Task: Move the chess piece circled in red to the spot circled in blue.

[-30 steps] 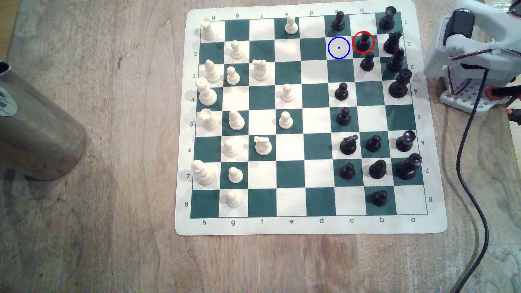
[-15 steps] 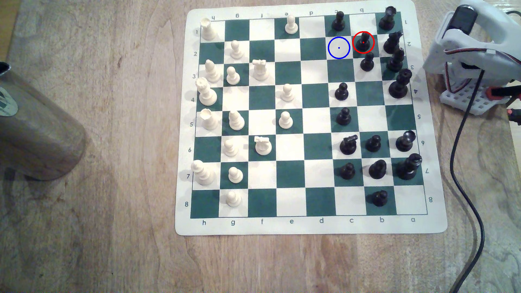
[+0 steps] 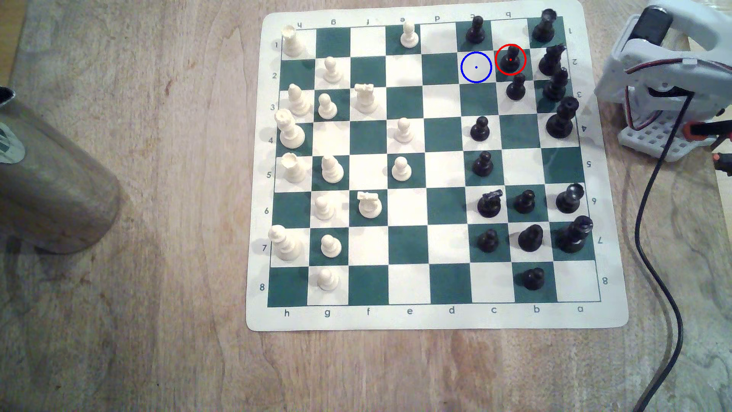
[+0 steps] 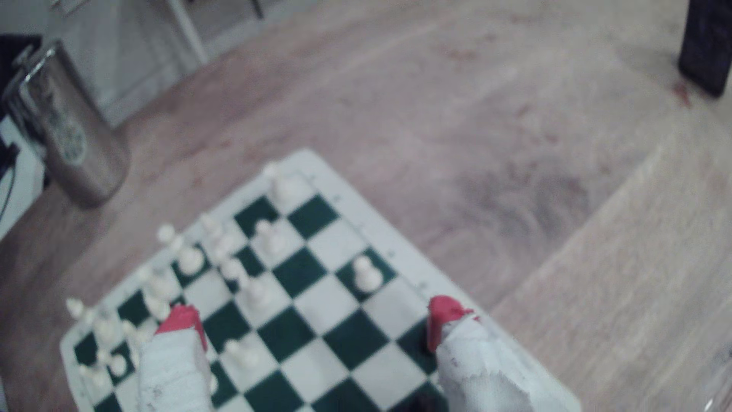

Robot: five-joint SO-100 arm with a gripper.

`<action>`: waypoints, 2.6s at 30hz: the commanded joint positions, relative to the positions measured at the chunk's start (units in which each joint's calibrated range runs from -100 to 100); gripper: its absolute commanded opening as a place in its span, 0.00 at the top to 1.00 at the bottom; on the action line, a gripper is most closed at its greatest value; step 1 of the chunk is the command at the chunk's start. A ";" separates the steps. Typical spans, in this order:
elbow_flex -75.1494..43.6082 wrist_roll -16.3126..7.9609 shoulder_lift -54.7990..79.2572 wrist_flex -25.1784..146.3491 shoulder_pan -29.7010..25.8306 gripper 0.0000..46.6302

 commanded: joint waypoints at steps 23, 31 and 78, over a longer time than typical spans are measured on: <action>28.86 -3.03 17.14 -9.62 -2.84 0.44; 30.58 -2.93 22.40 -12.89 -3.55 0.48; 36.84 -2.98 41.42 -29.27 -5.66 0.73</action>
